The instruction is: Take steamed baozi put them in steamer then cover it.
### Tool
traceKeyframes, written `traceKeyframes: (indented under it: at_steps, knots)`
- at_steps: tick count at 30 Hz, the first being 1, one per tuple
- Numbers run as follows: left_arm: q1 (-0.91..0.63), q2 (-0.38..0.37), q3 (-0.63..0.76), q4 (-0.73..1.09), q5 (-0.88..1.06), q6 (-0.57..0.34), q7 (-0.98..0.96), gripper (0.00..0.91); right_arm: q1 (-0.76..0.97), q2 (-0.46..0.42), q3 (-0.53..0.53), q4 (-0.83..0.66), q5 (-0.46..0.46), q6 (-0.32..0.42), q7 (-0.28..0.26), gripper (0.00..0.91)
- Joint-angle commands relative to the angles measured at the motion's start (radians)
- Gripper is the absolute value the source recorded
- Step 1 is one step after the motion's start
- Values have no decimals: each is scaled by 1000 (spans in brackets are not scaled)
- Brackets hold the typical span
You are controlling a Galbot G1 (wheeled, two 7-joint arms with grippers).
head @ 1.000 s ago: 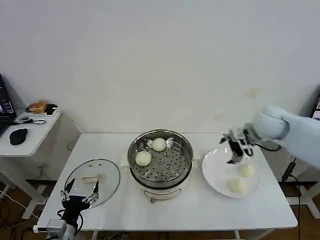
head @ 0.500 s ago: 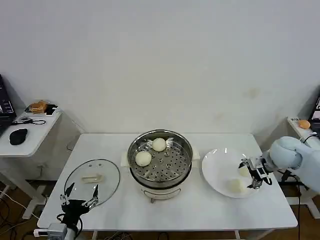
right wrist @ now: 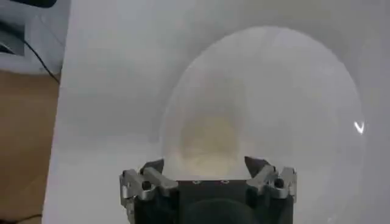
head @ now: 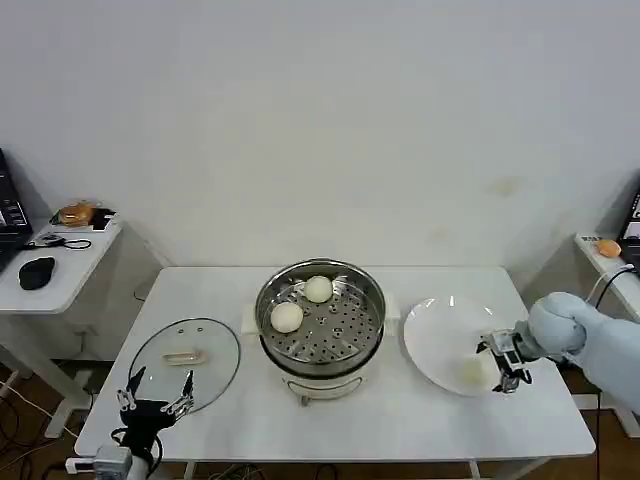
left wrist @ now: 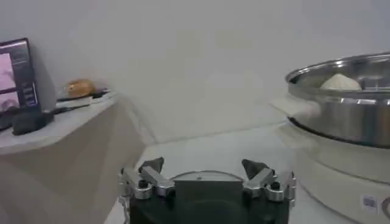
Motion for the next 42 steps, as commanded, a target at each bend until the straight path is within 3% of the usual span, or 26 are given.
traceKeyframes:
  at_steps: [1, 10, 18, 30, 36, 42]
  knots:
    - [-4, 2, -1, 9, 0, 0, -1, 907, -35, 43, 16, -50, -14, -14, -1, 887]
    - [-6, 2, 0, 14, 0, 0, -1, 907, -23, 69, 6, -68, -7, -39, -3, 796]
    - [-2, -1, 0, 6, 0, 0, -1, 907, -16, 63, 2, -65, 5, -55, -14, 655]
    - [11, -3, -1, -17, 4, -2, -1, 907, 52, 23, -4, -30, 46, -61, -54, 645]
    - [15, -5, -2, -31, 4, -2, -1, 907, 203, 27, -18, -27, 101, -59, -60, 645]
    - [20, -6, -7, -43, 4, -3, 0, 907, 365, 91, -28, -31, 177, -69, -62, 645]
